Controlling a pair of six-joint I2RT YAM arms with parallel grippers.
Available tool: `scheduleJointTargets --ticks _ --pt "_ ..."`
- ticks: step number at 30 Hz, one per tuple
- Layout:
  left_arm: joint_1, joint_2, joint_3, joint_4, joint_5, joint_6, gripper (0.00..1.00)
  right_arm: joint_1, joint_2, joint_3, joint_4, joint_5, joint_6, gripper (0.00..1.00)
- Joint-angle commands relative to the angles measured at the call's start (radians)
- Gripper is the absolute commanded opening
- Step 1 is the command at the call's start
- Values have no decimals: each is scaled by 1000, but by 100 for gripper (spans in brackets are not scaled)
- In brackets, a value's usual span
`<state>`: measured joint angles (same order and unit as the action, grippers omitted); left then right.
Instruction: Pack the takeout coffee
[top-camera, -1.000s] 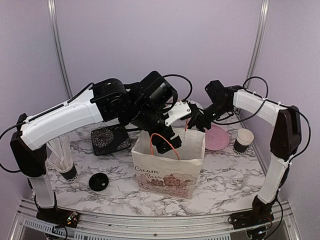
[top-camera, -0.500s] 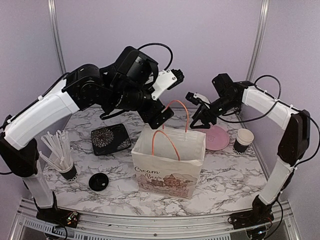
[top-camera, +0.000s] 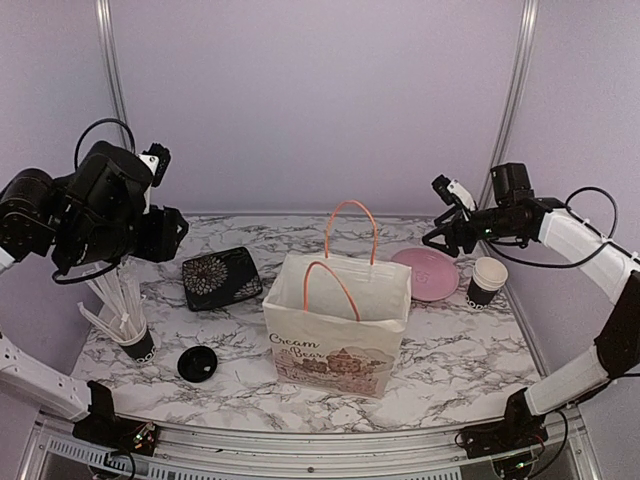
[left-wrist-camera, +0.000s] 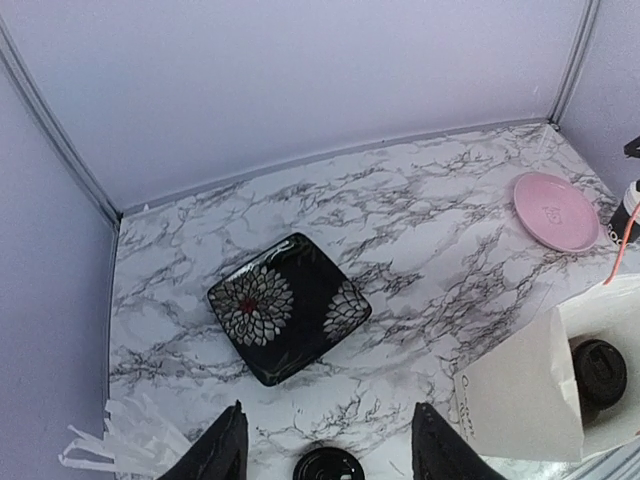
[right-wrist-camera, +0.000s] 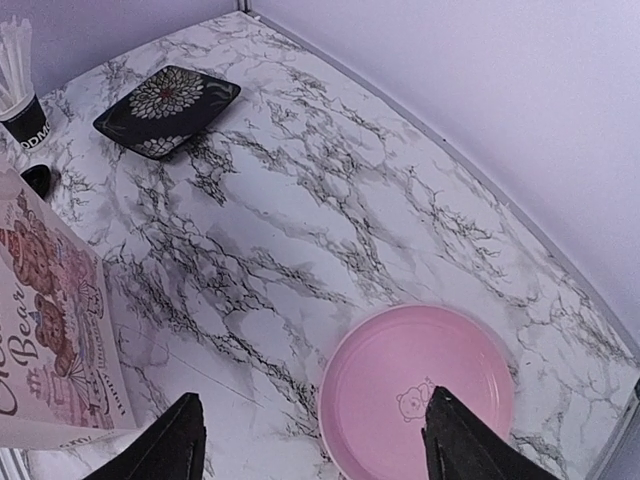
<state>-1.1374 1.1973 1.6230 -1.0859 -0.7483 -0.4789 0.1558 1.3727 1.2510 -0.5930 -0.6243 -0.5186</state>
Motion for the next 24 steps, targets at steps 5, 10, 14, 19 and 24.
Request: scheduleJointTargets --ticks 5,10,14,19,24 --pt "28 -81 -199 -356 -26 -485 52 -5 7 -105 156 -18 5 71" --pt "51 -178 -325 -358 -21 -630 50 -6 -4 -120 157 -32 -5 70" --pt "54 -213 -382 -356 -59 -679 51 -6 -6 -126 153 -53 -8 70" --pt "60 -213 -405 -357 -79 -675 53 -5 -6 -127 149 -67 -7 70" --pt "93 -243 -451 -358 -69 -703 51 -5 -6 -128 147 -69 -7 69"
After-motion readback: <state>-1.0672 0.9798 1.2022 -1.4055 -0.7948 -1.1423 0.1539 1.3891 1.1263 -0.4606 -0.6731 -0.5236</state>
